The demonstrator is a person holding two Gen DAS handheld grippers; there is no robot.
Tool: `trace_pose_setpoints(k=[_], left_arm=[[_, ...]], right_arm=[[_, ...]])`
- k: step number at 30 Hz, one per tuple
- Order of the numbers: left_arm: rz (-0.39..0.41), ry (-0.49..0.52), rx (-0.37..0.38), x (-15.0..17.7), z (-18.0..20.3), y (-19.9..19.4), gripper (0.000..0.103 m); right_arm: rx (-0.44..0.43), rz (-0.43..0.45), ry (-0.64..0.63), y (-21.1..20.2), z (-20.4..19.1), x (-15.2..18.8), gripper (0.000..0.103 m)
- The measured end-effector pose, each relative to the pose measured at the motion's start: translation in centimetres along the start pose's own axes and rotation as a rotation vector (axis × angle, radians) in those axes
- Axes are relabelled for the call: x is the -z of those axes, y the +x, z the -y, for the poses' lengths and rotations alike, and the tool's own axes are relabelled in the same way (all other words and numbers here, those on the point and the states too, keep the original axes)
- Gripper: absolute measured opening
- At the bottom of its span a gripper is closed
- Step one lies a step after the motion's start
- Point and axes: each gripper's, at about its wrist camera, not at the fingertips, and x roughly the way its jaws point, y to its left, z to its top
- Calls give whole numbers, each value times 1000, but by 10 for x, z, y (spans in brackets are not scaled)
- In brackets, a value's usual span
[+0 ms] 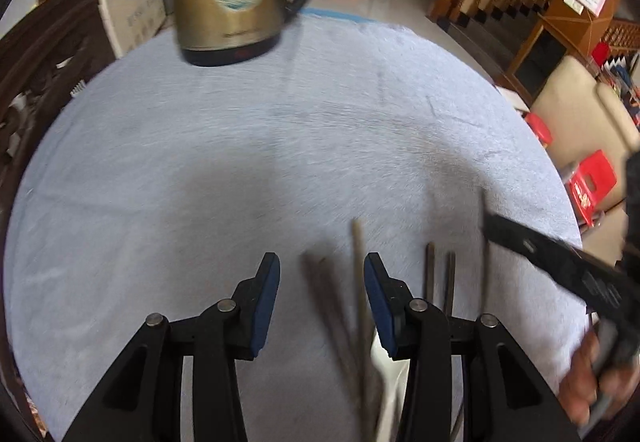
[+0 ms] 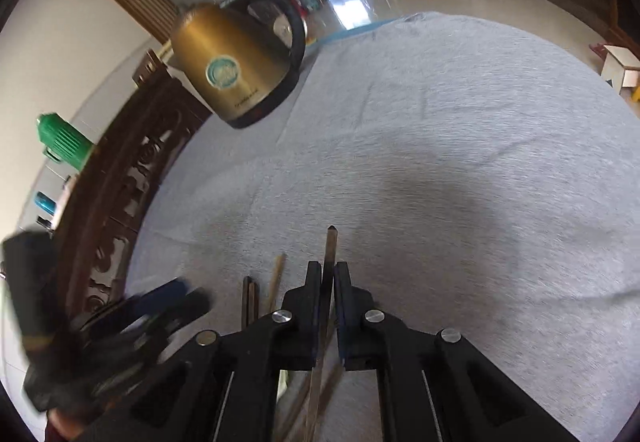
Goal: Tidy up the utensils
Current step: 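Close the right tool on a dark chopstick while the left tool approaches the chopsticks, then grasp a dark chopstick with the left tool and lift it while the right tool holds its own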
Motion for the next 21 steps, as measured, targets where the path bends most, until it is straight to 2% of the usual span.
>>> trace_pose_setpoints(k=[8, 10, 12, 14, 16, 18, 21], left_arm=[[-106, -9, 40, -18, 15, 41, 43], [-139, -9, 42, -17, 18, 48, 37], [-138, 24, 15, -18, 25, 50, 36], [-142, 40, 10, -19, 29, 52, 30], [-145, 47, -20, -20, 32, 55, 11], [-146, 45, -28, -20, 34, 56, 5], [-123, 6, -32, -17, 30, 50, 5]], right_arm=[[-34, 34, 39, -29, 26, 5, 7], [-38, 36, 51, -35, 31, 9, 7], [-36, 40, 51, -38, 32, 11, 7], [-32, 47, 44, -44, 30, 14, 7], [-30, 58, 38, -51, 28, 17, 7], [-33, 66, 42, -57, 27, 21, 7], [-31, 83, 46, -66, 25, 26, 7]])
